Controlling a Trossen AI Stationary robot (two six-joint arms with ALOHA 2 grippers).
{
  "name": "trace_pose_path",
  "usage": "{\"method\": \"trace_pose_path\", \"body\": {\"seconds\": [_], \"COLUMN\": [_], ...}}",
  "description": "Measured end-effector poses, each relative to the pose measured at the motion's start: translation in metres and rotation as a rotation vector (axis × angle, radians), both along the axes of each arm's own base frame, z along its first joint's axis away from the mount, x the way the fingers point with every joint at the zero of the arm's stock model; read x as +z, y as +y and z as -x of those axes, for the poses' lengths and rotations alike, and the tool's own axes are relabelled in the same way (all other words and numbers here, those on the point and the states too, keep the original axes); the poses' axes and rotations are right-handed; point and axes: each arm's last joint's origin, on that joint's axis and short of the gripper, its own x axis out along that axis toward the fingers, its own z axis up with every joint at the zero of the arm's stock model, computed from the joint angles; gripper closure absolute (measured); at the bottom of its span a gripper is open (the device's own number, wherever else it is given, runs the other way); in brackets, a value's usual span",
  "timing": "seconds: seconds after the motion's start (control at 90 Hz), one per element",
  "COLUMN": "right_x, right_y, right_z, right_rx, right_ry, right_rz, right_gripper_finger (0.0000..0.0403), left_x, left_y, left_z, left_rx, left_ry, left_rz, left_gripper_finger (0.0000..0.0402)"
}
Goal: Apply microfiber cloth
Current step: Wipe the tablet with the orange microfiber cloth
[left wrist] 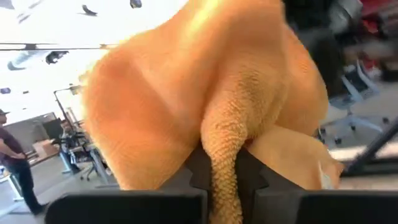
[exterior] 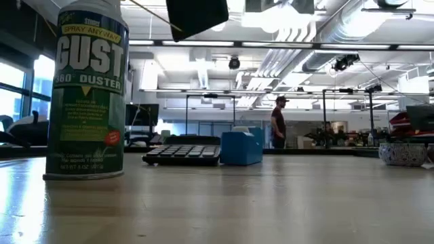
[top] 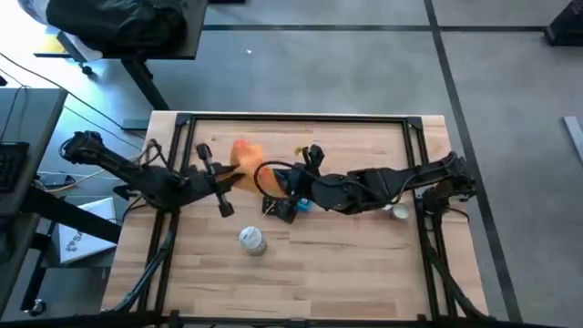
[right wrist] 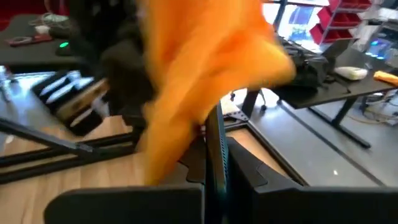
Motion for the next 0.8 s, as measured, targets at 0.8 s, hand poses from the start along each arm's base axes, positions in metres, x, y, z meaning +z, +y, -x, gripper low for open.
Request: {"method": "trace_pose_path", "body": {"seconds": [0.8], "right_x": [0.008], "right_y": [0.006], "right_z": [-0.002], "right_rx": [0.044], "right_ry": [-0.064], "right_rz": [0.036], "right_gripper_finger": [0.0402], "left_x": [-0.023], "left_y": [-0.01], "left_z": [-0.014], "left_rx": [0.007], "left_ry": [0.128], "left_rz": [0.026], "left_gripper_finger": [0.0398]}}
